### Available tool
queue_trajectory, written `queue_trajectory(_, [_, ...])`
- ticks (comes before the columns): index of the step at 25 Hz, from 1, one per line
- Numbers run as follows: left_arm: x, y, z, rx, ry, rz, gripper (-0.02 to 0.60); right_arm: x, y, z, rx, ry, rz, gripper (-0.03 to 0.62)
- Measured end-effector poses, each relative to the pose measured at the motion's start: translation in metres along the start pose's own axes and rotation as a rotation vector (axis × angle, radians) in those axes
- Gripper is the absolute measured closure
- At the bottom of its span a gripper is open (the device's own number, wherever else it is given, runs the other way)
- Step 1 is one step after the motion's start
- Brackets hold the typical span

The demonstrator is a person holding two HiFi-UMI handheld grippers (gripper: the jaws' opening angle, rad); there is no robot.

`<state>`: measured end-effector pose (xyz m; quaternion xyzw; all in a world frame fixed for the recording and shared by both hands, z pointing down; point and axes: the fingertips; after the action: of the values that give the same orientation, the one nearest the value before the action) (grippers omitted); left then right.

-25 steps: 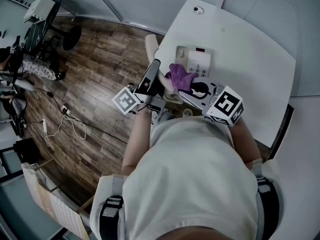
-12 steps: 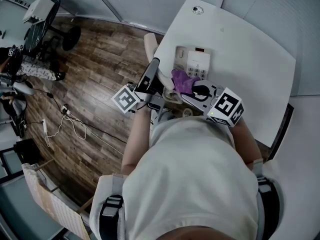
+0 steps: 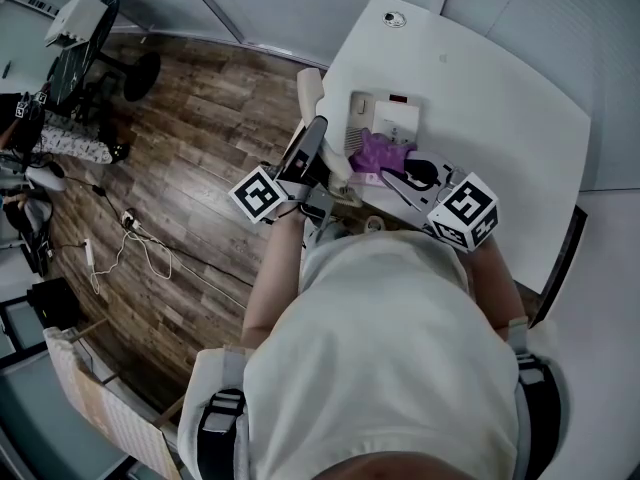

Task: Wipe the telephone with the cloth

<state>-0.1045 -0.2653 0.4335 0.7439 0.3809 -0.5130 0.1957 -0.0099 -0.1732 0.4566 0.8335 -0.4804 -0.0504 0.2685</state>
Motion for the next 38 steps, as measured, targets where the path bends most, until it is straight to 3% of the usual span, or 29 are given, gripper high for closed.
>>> queue_trajectory(4, [-0.011, 0.004, -0.012, -0.040, 0.011, 0.063, 0.357, 0.017, -0.004, 0.001, 0.019, 0.018, -0.097, 0.525])
queue_trajectory(7, [-0.027, 0.003, -0.019, -0.083, 0.046, 0.161, 0.357, 0.025, -0.007, 0.006, 0.039, 0.034, -0.143, 0.525])
queue_trajectory(15, [-0.061, 0.012, -0.045, -0.243, 0.214, 0.341, 0.357, 0.046, -0.016, 0.011, 0.104, 0.107, -0.236, 0.525])
queue_trajectory(20, [-0.073, 0.022, -0.060, -0.336, 0.294, 0.414, 0.357, 0.051, -0.019, 0.011, 0.117, 0.139, -0.252, 0.525])
queue_trajectory(24, [-0.084, 0.028, -0.069, -0.381, 0.319, 0.458, 0.357, 0.051, -0.020, 0.010, 0.121, 0.148, -0.259, 0.525])
queue_trajectory(31, [-0.101, 0.035, -0.080, -0.452, 0.445, 0.568, 0.357, 0.056, -0.028, 0.003, 0.124, 0.169, -0.288, 0.525])
queue_trajectory(38, [-0.107, 0.040, -0.084, -0.464, 0.518, 0.636, 0.357, 0.060, -0.034, -0.001, 0.131, 0.196, -0.293, 0.525])
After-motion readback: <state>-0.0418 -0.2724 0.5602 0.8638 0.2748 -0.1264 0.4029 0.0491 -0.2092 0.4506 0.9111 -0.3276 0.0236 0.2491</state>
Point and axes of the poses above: the fingertips, and each gripper's own axes: y forward along the fingers, x to its right, z out of its top, and after that the axes turned 8 degrees about -x, right-handed
